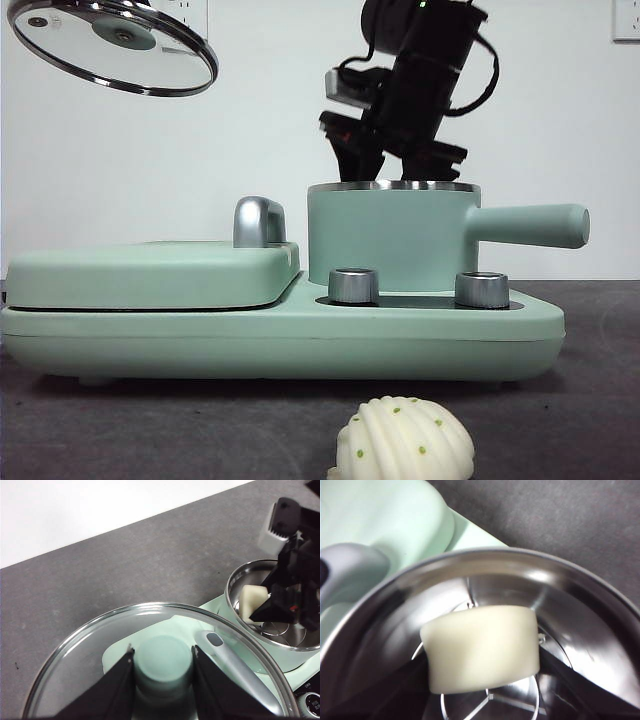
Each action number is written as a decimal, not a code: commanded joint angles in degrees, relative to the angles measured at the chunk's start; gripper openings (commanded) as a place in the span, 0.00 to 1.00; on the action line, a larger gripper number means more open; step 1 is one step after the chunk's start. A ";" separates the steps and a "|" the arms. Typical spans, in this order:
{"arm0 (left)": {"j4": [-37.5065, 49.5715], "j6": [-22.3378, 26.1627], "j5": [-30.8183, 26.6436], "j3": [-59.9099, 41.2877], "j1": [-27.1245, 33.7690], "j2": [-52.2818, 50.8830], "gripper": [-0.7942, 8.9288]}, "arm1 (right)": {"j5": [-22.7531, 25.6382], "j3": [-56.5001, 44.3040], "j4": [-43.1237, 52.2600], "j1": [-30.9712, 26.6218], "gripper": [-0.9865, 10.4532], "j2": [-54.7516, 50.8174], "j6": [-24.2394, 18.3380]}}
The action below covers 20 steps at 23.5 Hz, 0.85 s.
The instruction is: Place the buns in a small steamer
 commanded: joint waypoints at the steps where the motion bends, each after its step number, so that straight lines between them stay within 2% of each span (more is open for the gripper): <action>1: 1.68 0.00 0.33 1.01 -0.11 -0.11 0.09 | 0.07 1.44 1.18 0.26 0.34 1.84 -0.50; 3: 1.86 0.00 0.33 1.01 -0.11 -0.11 0.09 | 0.04 1.44 1.68 0.26 0.35 2.27 -0.50; 6: 2.01 -0.02 0.33 1.01 -0.11 -0.11 0.09 | 0.02 1.44 2.69 0.28 0.47 2.19 -0.52; 10: 1.99 -0.02 0.33 1.01 -0.11 -0.11 0.09 | -0.24 1.86 0.24 0.33 0.47 -0.04 -0.55; 17: 1.97 -0.02 0.33 1.01 -0.11 -0.11 0.09 | 0.04 1.75 -12.98 1.11 0.47 -13.60 0.74; 20: 1.84 -0.02 0.33 1.01 -0.11 -0.11 0.09 | 0.00 -1.64 -13.92 3.89 0.47 -18.73 0.74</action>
